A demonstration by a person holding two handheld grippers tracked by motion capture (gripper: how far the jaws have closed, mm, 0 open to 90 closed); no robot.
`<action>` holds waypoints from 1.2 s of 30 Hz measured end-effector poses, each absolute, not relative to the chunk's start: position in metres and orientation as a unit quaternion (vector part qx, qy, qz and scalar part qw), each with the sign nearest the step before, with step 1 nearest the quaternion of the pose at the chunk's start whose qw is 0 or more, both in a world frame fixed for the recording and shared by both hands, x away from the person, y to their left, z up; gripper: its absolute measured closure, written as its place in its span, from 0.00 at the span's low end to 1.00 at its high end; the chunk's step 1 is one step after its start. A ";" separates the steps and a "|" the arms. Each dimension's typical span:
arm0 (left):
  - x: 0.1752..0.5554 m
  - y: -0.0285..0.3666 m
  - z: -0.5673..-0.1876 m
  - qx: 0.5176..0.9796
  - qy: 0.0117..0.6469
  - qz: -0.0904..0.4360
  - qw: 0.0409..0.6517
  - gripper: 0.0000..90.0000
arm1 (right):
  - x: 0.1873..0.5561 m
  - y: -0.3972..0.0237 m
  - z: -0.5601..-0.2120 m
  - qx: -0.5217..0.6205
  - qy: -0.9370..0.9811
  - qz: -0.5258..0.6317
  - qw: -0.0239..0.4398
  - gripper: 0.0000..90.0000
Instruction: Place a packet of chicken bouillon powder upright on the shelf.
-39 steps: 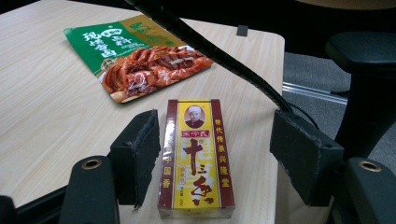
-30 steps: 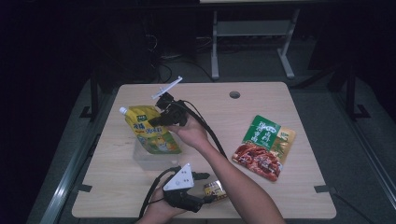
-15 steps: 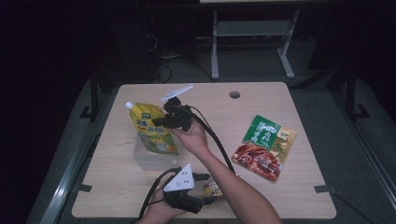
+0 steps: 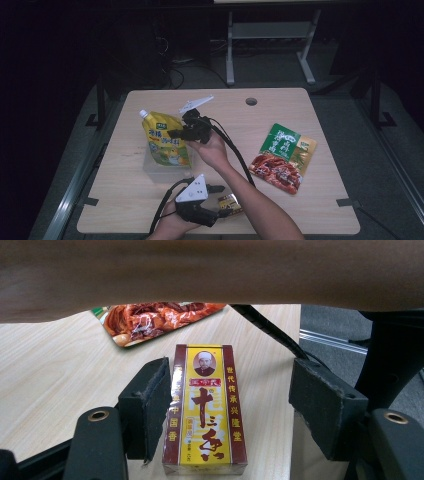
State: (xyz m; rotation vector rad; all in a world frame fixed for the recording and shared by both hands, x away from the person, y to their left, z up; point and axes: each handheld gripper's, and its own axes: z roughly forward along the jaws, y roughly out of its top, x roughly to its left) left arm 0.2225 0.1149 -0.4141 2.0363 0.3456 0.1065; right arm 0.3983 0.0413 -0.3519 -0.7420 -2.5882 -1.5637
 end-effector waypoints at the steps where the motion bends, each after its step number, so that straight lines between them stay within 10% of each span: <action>1: 0.223 0.115 -0.414 0.848 0.143 0.045 0.508 0.36 | 0.398 0.040 -0.353 -0.236 -0.832 -0.502 0.016 1.00; 16: 0.225 0.115 -0.418 0.853 0.151 0.039 0.499 0.36 | 0.400 0.027 -0.366 -0.238 -0.839 -0.488 0.031 0.98; 36: 0.231 0.113 -0.422 0.865 0.174 0.051 0.469 0.31 | 0.397 -0.013 -0.351 -0.256 -0.839 -0.478 0.053 0.60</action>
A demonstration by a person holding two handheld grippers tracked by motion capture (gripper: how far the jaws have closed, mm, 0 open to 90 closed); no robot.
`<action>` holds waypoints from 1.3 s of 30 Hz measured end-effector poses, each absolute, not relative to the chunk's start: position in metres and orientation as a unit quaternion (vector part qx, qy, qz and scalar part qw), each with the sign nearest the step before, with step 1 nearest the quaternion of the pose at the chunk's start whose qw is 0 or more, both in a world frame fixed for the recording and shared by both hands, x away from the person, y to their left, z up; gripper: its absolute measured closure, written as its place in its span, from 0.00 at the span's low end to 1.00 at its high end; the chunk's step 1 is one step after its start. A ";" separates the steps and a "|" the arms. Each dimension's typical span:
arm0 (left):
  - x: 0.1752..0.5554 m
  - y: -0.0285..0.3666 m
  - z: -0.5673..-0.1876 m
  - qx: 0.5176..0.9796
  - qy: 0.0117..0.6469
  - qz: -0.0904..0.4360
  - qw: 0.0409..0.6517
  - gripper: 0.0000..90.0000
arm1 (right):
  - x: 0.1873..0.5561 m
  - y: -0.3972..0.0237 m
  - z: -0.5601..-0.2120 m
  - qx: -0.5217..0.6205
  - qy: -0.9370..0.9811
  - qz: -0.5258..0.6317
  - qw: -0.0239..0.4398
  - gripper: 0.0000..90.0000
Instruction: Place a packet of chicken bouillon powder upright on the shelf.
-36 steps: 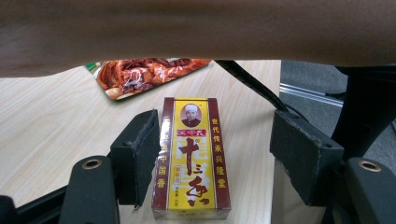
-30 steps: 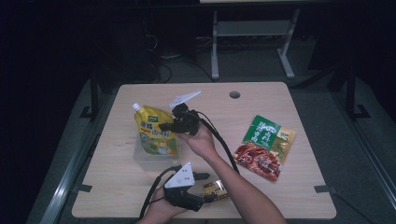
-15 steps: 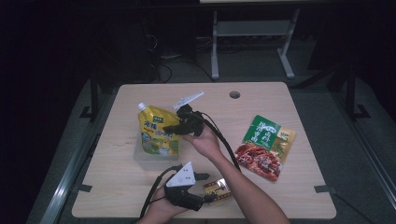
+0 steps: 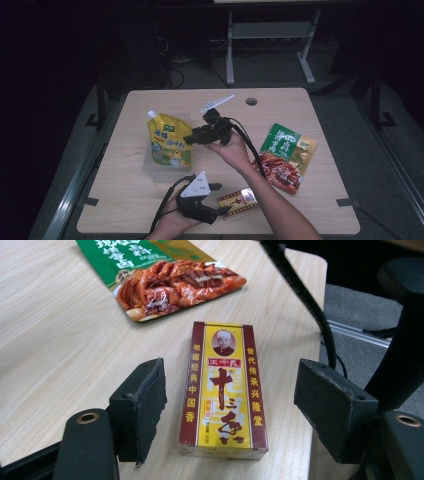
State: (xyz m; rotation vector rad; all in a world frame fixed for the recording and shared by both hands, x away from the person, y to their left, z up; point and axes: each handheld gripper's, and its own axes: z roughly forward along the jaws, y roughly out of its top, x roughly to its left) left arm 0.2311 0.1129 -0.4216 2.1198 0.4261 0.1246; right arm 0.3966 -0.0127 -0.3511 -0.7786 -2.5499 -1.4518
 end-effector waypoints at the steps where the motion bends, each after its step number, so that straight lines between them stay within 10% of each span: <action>1: 0.232 0.112 -0.422 0.867 0.175 0.050 0.464 0.31 | 0.396 -0.016 -0.351 -0.255 -0.839 -0.477 0.052 0.59; 39: 0.235 0.075 -0.451 0.932 0.143 0.071 0.326 0.25 | 0.337 -0.152 -0.376 -0.334 -0.831 -0.444 0.003 0.44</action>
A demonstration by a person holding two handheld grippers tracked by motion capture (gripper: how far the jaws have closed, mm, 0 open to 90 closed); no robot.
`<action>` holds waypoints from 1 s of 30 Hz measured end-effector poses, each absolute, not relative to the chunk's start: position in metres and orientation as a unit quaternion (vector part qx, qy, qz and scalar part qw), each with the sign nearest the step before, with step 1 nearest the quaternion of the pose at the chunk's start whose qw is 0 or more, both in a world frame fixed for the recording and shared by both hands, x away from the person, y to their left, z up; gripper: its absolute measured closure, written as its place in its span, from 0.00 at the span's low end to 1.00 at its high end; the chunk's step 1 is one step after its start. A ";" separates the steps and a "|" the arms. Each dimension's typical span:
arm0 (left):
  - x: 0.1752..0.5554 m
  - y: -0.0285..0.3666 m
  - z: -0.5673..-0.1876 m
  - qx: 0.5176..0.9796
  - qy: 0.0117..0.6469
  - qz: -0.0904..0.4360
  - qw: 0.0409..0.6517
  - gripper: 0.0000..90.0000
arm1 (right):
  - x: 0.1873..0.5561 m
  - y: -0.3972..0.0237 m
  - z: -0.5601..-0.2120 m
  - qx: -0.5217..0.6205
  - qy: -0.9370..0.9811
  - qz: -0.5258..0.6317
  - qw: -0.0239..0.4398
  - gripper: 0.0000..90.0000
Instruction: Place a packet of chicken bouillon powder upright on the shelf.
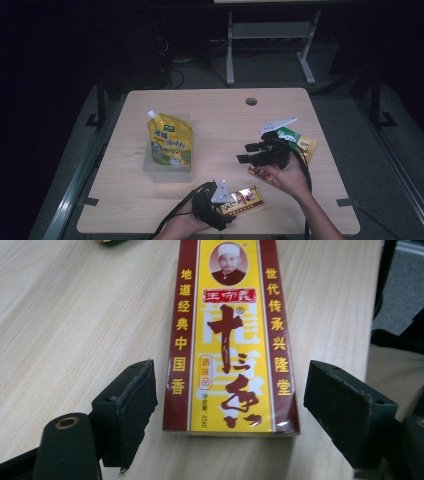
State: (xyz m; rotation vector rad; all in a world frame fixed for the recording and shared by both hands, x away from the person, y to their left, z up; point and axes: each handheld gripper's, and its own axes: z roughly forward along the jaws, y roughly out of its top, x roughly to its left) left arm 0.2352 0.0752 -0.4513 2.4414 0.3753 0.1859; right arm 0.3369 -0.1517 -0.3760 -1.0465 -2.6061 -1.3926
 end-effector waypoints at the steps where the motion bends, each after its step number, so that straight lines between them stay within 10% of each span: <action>1: 0.236 0.075 -0.451 0.932 0.143 0.070 0.324 0.26 | 0.333 -0.156 -0.378 -0.338 -0.831 -0.441 0.001 0.43; 30: 0.246 0.066 -0.451 0.939 0.162 0.062 0.298 0.36 | 0.309 -0.201 -0.405 -0.392 -0.808 -0.439 -0.004 0.38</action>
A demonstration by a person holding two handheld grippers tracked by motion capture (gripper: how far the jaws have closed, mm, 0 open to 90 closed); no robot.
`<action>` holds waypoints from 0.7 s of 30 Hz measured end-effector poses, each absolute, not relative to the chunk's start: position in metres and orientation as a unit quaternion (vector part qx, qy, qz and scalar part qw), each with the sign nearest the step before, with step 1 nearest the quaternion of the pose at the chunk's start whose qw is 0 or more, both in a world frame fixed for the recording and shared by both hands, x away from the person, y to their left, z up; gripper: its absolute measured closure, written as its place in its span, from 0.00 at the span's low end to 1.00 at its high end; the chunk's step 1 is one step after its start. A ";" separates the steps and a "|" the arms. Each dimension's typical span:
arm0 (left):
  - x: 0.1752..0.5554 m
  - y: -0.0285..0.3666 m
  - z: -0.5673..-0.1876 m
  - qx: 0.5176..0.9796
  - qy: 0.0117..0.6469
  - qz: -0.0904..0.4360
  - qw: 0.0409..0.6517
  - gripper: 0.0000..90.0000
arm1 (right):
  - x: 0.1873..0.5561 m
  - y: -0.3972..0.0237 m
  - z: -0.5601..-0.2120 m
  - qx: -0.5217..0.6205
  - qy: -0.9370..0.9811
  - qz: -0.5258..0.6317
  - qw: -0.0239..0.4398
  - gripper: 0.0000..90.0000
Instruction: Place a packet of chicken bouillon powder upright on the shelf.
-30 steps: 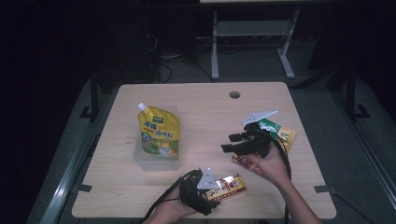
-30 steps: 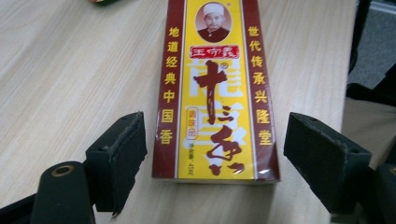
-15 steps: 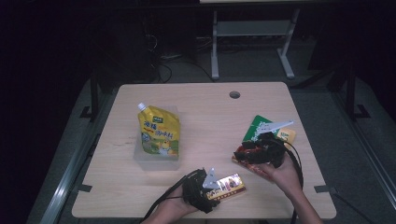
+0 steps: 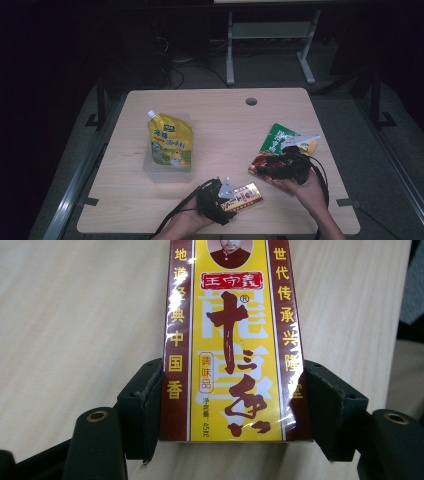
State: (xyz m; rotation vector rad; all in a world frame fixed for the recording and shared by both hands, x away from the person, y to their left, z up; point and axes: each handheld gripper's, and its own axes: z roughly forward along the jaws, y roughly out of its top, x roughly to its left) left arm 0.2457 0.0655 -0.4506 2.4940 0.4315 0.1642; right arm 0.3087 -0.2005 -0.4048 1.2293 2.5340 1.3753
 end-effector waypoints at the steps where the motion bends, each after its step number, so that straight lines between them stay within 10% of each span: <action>1: 0.246 0.066 -0.450 0.936 0.166 0.065 0.303 0.36 | 0.308 -0.200 -0.405 0.397 0.807 0.436 0.002 0.38; 21: 0.262 0.080 -0.417 0.891 0.237 0.143 0.359 0.36 | 0.323 -0.190 -0.401 0.421 0.791 0.442 -0.029 0.26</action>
